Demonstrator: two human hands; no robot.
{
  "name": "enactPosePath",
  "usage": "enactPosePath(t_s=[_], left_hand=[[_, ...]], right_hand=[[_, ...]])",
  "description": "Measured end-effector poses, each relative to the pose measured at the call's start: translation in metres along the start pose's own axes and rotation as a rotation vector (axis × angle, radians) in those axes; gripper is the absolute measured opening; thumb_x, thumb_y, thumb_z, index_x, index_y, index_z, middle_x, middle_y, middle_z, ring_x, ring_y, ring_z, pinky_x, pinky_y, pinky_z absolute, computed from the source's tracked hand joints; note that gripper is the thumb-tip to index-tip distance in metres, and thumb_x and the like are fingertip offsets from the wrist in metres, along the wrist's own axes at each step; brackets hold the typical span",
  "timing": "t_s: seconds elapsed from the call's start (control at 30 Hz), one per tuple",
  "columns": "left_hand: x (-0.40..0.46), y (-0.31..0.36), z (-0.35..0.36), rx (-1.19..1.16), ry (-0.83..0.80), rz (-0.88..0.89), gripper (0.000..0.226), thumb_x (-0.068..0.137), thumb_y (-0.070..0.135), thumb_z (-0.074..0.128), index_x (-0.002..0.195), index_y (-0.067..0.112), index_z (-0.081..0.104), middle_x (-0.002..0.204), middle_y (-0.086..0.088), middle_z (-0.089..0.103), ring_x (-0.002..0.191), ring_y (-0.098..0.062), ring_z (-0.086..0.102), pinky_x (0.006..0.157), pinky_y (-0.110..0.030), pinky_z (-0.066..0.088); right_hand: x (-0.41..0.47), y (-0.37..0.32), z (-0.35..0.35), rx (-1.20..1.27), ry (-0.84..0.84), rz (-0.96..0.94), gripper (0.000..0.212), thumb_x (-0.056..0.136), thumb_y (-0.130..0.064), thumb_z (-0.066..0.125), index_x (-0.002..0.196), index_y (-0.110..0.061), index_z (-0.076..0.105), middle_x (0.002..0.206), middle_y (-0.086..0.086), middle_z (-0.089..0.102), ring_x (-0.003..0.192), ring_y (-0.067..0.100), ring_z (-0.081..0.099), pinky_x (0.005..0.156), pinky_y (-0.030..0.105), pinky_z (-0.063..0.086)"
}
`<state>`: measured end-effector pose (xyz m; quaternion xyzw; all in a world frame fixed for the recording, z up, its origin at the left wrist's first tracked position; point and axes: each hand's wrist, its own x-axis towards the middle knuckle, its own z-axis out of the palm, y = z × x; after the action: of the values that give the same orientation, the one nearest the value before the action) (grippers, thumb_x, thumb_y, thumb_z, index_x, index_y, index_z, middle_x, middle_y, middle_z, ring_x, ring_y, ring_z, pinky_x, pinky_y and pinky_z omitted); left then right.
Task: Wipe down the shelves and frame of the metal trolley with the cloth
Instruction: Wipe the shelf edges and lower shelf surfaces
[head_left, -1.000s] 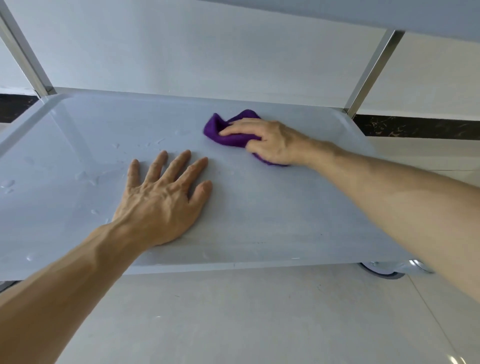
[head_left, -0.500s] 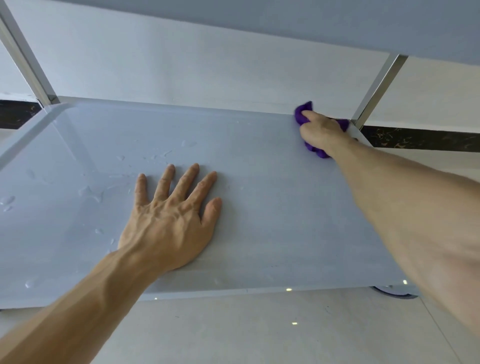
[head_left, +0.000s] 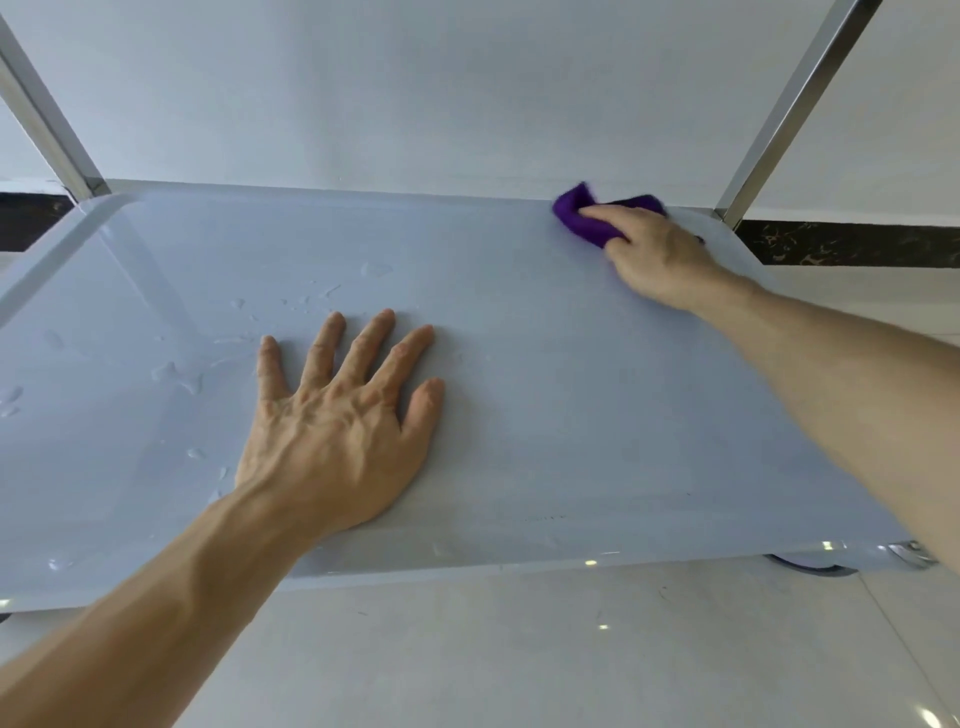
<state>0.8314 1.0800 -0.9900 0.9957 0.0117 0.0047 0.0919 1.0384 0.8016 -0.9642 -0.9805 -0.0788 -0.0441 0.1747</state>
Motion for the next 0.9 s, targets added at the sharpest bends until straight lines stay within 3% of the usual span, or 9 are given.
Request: enactPosePath(t_s=[0.13,0.27,0.37,0.5,0.57,0.63,0.7,0.8,0.9], left_hand=[[0.0,0.005,0.001,0.001,0.002,0.012,0.065,0.089,0.066,-0.003,0.151,0.049,-0.007,0.164,0.02,-0.005,0.152,-0.014,-0.01,0.119,-0.058,-0.008],[0.0,0.005,0.001,-0.001,-0.014,0.029,0.065,0.089,0.066,-0.003,0.151,0.048,-0.006,0.164,0.019,-0.005,0.152,-0.015,-0.01,0.119,-0.058,-0.008],[0.002,0.001,-0.002,-0.015,-0.044,0.041,0.065,0.089,0.066,-0.001,0.152,0.048,-0.004,0.164,0.018,-0.004,0.152,-0.015,-0.01,0.119,-0.057,-0.009],[0.005,-0.004,-0.012,-0.089,-0.09,0.057,0.062,0.091,0.065,0.016,0.151,0.048,0.013,0.163,0.019,0.007,0.152,-0.013,-0.003,0.12,-0.055,-0.006],[0.006,-0.008,-0.019,-0.138,-0.096,0.059,0.061,0.092,0.065,0.029,0.149,0.044,0.024,0.162,0.019,0.016,0.151,-0.012,0.004,0.12,-0.051,0.0],[0.006,-0.013,-0.028,-0.172,-0.08,0.083,0.06,0.092,0.059,0.043,0.147,0.039,0.032,0.159,0.015,0.028,0.148,-0.012,0.017,0.12,-0.045,0.01],[0.004,-0.019,-0.038,-0.258,-0.076,0.117,0.057,0.092,0.043,0.056,0.146,0.04,0.035,0.152,0.012,0.041,0.138,-0.017,0.035,0.116,-0.043,0.023],[-0.005,-0.016,-0.046,-0.356,-0.094,0.214,0.064,0.09,0.026,0.062,0.144,0.048,0.033,0.142,0.016,0.048,0.123,-0.015,0.048,0.106,-0.034,0.037],[-0.008,-0.002,-0.043,-0.339,-0.08,0.261,0.064,0.09,0.027,0.063,0.147,0.038,0.033,0.139,0.011,0.052,0.127,-0.012,0.048,0.098,-0.025,0.037]], right_hand=[[-0.02,0.011,-0.003,0.001,0.105,0.133,0.053,0.095,-0.018,0.036,0.143,-0.039,0.046,0.15,-0.008,0.047,0.136,0.025,0.041,0.111,0.053,0.032],[-0.06,-0.024,0.009,0.05,0.089,-0.07,0.056,0.091,-0.01,0.041,0.14,-0.037,0.052,0.148,-0.014,0.048,0.138,0.018,0.04,0.113,0.051,0.03],[-0.098,-0.051,0.014,0.086,-0.025,-0.267,0.059,0.089,-0.006,0.047,0.141,-0.034,0.052,0.147,-0.013,0.049,0.14,0.018,0.039,0.113,0.049,0.03],[-0.148,-0.08,0.007,0.173,-0.16,-0.369,0.059,0.089,-0.008,0.056,0.141,-0.035,0.05,0.148,-0.018,0.046,0.145,0.012,0.03,0.118,0.045,0.022],[-0.171,-0.087,0.001,0.19,-0.236,-0.414,0.058,0.09,-0.018,0.063,0.142,-0.04,0.048,0.15,-0.021,0.042,0.147,0.006,0.024,0.121,0.039,0.016],[-0.184,-0.088,-0.008,0.281,-0.331,-0.439,0.055,0.09,-0.03,0.067,0.14,-0.043,0.048,0.143,-0.028,0.047,0.141,-0.004,0.031,0.117,0.019,0.019],[-0.185,-0.086,-0.02,0.445,-0.344,-0.354,0.044,0.092,-0.039,0.064,0.135,-0.044,0.054,0.131,-0.032,0.055,0.126,-0.012,0.045,0.103,0.008,0.031],[-0.17,-0.073,-0.034,0.452,-0.157,-0.125,0.035,0.097,-0.04,0.056,0.132,-0.036,0.058,0.13,-0.024,0.058,0.126,0.002,0.052,0.101,0.023,0.04],[-0.157,-0.064,-0.042,0.322,-0.174,0.03,0.045,0.097,-0.042,0.055,0.14,-0.029,0.05,0.14,-0.007,0.054,0.126,0.015,0.054,0.108,0.034,0.041]])
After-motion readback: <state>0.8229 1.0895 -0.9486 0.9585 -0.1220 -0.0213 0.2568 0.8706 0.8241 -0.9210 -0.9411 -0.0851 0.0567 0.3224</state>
